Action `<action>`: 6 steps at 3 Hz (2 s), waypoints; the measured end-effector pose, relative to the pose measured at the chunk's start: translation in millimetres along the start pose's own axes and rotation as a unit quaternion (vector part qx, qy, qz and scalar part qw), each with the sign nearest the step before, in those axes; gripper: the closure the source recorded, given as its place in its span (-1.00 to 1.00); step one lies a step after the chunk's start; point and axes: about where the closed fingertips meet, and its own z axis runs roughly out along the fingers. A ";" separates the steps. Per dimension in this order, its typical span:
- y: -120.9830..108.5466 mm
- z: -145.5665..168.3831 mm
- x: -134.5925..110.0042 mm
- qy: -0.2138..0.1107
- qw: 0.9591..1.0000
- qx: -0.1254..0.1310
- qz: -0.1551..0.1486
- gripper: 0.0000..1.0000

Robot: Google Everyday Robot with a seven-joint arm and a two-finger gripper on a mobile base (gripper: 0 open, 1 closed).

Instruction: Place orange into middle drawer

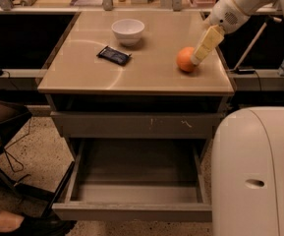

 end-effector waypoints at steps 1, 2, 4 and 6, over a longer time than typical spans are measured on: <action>-15.4 26.6 32.5 -0.029 0.998 -0.020 0.052 -1.00; -31.0 65.9 41.2 -0.053 0.995 -0.035 0.082 -1.00; -31.0 66.0 41.2 -0.053 0.995 -0.035 0.082 -0.62; -31.0 65.9 41.2 -0.053 0.995 -0.035 0.082 0.31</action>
Offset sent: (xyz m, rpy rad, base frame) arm 0.0915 -0.0470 -0.0756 0.2043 0.2272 -0.0822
